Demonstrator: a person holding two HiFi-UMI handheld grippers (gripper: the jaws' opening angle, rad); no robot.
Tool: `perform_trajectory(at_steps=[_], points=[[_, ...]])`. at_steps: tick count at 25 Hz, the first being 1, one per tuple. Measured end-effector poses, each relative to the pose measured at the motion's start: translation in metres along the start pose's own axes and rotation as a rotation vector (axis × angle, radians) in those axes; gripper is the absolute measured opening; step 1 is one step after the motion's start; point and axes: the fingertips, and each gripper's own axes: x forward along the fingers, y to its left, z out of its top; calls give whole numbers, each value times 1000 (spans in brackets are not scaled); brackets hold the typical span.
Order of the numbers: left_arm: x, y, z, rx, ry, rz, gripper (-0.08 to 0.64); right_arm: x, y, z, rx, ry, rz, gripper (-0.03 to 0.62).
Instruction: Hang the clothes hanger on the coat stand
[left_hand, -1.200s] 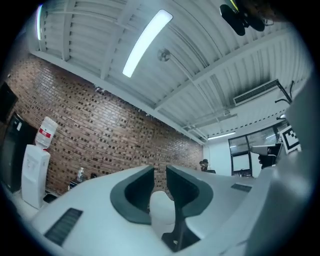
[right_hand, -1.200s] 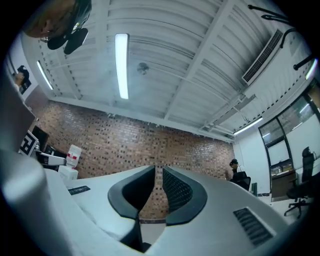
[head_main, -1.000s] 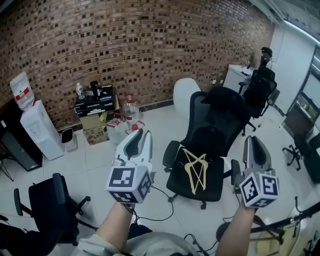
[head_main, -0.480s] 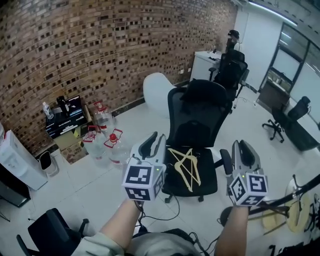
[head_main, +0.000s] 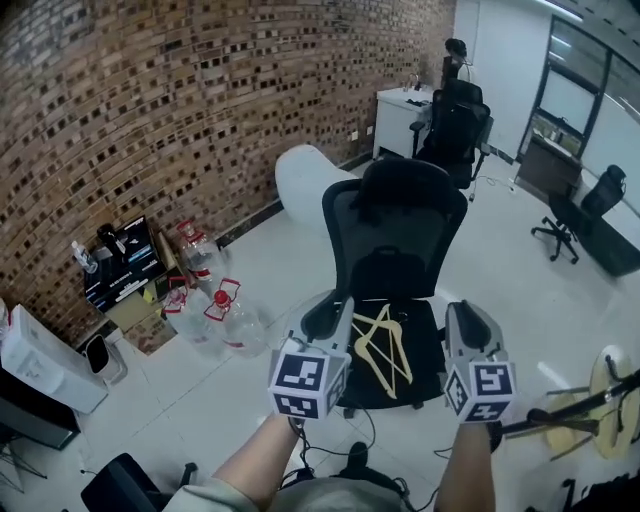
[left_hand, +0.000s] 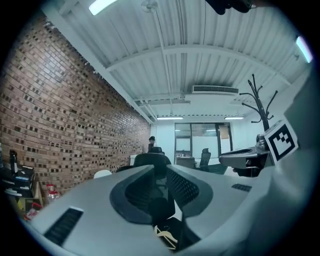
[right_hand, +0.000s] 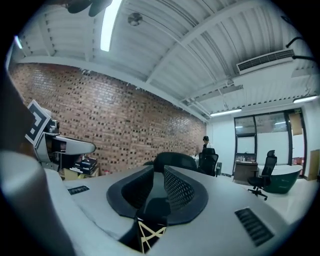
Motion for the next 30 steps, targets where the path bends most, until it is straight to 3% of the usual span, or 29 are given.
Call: perform_trajectory(at_steps=[4,9,20,30], points=[[75,-17,-18,43,55,9,81,54,-47,-39,-7,55,31,54],[150,-23,-60,30,122,-19,80,105,-87,-103,11,167,17,54],[318,44,-144,-81,239,-184,83,252,-105,-197,23,400,-62,75],[458,28,-285,-97,417,-189,109,346,-159,-377,96,636,18,91]])
